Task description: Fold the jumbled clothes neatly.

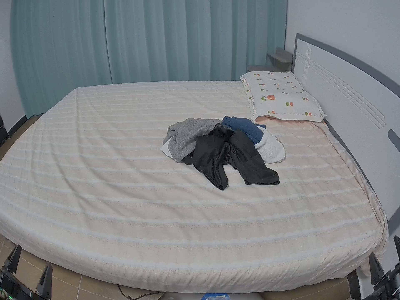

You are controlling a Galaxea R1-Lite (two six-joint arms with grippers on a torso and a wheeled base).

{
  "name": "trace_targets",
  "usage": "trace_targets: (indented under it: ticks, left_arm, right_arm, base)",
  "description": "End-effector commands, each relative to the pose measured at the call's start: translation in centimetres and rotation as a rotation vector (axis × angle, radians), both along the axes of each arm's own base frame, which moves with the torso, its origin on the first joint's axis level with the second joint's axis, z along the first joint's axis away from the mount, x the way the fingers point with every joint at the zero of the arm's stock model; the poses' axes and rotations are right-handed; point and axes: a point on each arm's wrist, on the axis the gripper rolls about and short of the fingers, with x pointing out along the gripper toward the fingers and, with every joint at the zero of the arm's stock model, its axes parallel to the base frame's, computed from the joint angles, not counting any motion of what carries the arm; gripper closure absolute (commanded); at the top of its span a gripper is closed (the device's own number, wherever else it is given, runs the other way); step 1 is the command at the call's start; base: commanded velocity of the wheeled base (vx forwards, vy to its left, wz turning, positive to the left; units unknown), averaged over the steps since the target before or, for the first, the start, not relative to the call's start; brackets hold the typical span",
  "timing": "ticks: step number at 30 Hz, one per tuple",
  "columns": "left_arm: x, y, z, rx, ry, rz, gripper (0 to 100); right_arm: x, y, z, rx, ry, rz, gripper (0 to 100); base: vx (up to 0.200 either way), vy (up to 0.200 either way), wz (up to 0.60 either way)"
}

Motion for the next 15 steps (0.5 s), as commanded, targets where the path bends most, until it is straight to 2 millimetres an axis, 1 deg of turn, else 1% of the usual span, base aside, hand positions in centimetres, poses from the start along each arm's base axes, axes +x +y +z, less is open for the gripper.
trace_targets:
  ticks: [1,6,7,8,10,11,12,13,15]
  left_arm:
    - [0.0,0.0,-0.5,0.000,0.001,0.000,0]
    - [0.0,0.0,-0.5,0.000,0.001,0.000,0]
    - [0.0,0.0,-0.5,0.000,0.001,0.000,0]
    - [0.0,0.0,-0.5,0.000,0.001,0.000,0]
    - [0.0,0.0,-0.5,0.000,0.001,0.000,0]
    - [0.0,0.0,-0.5,0.000,0.001,0.000,0]
    - [0.0,0.0,-0.5,0.000,0.001,0.000,0]
    - [0.0,0.0,-0.5,0.000,0.001,0.000,0]
    - [0.0,0.0,-0.5,0.000,0.001,0.000,0]
  right_arm:
    - [0.0,0.0,-0.5,-0.002,0.001,-0.002,0]
    - [0.1,0.0,-0.3,-0.037,0.020,0.023,0]
    - [0.1,0.0,0.1,-0.043,0.012,0.036,0]
    - [0.0,0.1,1.9,-0.038,-0.017,0.056,0]
    - [0.2,0.1,7.0,0.012,-0.044,0.079,0]
    - [0.7,0.1,8.7,0.053,-0.033,0.084,0]
    - [0.8,0.1,8.8,0.059,-0.033,0.084,0]
    - [2.3,0.2,10.3,0.094,0.025,0.091,0]
    - [4.6,0.2,10.2,0.082,0.136,0.095,0]
  base:
    - [0.000,0.000,0.00]
    - [0.000,0.000,0.00]
    - [0.000,0.000,0.00]
    - [0.000,0.000,0.00]
    - [0.000,0.000,0.00]
    - [0.000,0.000,0.00]
    - [0.000,0.000,0.00]
    - [0.000,0.000,0.00]
    - [0.000,0.000,0.00]
